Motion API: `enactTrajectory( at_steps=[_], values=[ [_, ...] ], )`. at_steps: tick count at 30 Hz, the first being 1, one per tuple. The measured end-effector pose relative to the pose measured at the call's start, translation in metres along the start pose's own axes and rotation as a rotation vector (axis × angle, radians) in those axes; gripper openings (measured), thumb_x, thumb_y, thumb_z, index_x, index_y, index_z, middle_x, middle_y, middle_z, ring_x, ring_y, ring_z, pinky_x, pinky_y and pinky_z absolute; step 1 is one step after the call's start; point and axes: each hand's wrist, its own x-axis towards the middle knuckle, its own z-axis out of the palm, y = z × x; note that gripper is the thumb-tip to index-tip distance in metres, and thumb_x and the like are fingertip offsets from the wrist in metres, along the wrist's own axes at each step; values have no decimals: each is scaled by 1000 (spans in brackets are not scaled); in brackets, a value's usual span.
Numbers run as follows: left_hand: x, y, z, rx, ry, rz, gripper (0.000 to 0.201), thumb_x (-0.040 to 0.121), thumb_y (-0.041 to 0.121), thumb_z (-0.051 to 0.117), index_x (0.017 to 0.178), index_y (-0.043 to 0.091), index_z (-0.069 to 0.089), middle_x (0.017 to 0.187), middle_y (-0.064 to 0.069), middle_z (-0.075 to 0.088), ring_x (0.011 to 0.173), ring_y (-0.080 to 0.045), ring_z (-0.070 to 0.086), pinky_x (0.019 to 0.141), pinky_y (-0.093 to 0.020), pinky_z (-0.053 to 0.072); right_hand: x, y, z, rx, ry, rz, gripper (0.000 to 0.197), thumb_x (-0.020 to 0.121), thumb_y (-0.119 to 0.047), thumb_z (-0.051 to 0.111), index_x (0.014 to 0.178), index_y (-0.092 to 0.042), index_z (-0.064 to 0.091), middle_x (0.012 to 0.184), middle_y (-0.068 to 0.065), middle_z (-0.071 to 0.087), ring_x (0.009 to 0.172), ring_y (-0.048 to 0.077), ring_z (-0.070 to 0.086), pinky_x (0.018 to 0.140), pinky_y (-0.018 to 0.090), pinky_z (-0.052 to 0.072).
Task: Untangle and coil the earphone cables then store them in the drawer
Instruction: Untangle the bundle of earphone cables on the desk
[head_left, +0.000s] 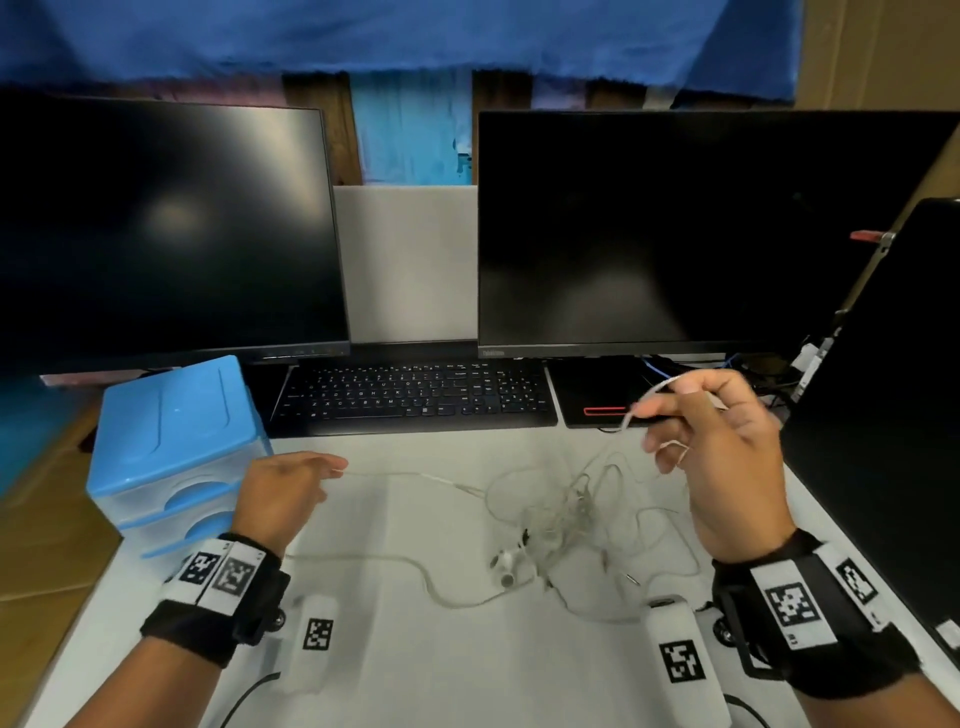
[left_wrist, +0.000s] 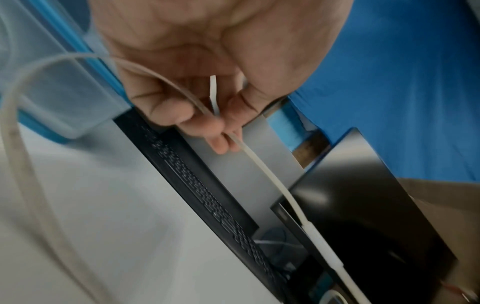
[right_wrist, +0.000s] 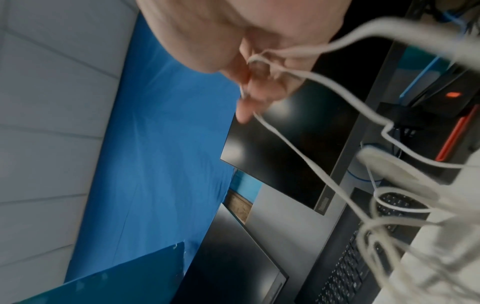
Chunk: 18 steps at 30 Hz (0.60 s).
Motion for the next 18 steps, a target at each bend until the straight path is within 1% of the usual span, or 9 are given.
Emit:
enactTrajectory(
  at_steps=[2, 4, 7, 9, 10, 12, 14, 16, 18],
  values=[
    [-8, 3, 10, 139, -94, 99, 30, 87, 7, 56, 84, 31, 73, 97, 2, 69, 87, -18, 61, 76, -33, 49, -5, -1, 4, -73, -181, 47, 14, 101, -13, 46, 88, -12, 52, 90, 10, 76, 66, 21, 67, 47, 27, 41],
    [-25, 11, 21, 235, -194, 258, 33, 85, 11, 66, 94, 42, 68, 107, 10, 66, 101, -15, 61, 91, -37, 48, -11, 1, 10, -156, -346, 83, 13, 100, -9, 46, 89, -8, 52, 97, 9, 76, 75, 25, 71, 47, 29, 40],
    [-66, 29, 40, 102, -448, 490, 42, 80, 23, 76, 114, 41, 61, 115, 17, 68, 112, -3, 60, 99, -33, 46, -24, 8, 20, -256, -609, 104, 13, 100, -5, 47, 90, -2, 55, 98, 8, 76, 69, 21, 68, 44, 26, 36],
    [-94, 39, 53, -20, -672, 515, 56, 81, 29, 74, 131, 36, 50, 123, 16, 66, 119, -4, 57, 103, -32, 42, -34, 9, 25, -236, -739, 90, 12, 98, -5, 51, 92, 1, 59, 95, 12, 76, 62, 19, 63, 44, 17, 39],
    [-104, 41, 58, -52, -761, 514, 55, 85, 27, 71, 134, 32, 47, 120, 12, 67, 119, -7, 59, 103, -32, 42, -38, 8, 27, -215, -772, 78, 12, 97, -4, 52, 92, 3, 61, 92, 15, 75, 59, 18, 60, 47, 13, 41],
    [-111, 38, 64, -39, -834, 530, 31, 92, 21, 64, 122, 23, 58, 98, 7, 73, 98, -14, 67, 91, -38, 51, -41, 2, 30, -180, -742, 53, 12, 96, -2, 52, 92, 5, 60, 88, 18, 74, 55, 17, 56, 48, 11, 41],
    [-105, 30, 65, 28, -771, 528, 11, 96, 21, 57, 98, 18, 67, 77, 6, 70, 73, -14, 65, 75, -42, 55, -37, -6, 26, -148, -587, 33, 12, 97, -3, 51, 89, 1, 57, 85, 15, 74, 52, 16, 54, 44, 18, 31],
    [-90, 18, 63, 96, -678, 518, 16, 97, 25, 54, 86, 21, 67, 71, 3, 67, 66, -10, 62, 70, -40, 53, -27, -15, 18, -91, -407, 17, 12, 97, -8, 49, 87, -5, 55, 85, 11, 74, 51, 15, 53, 43, 27, 22],
    [-71, 9, 57, 141, -606, 494, 17, 96, 28, 56, 83, 24, 66, 73, 3, 68, 66, -10, 61, 69, -34, 51, -19, -22, 9, -46, -279, -13, 15, 98, -11, 48, 86, -11, 56, 88, 10, 75, 52, 14, 54, 41, 24, 24]
  ],
)
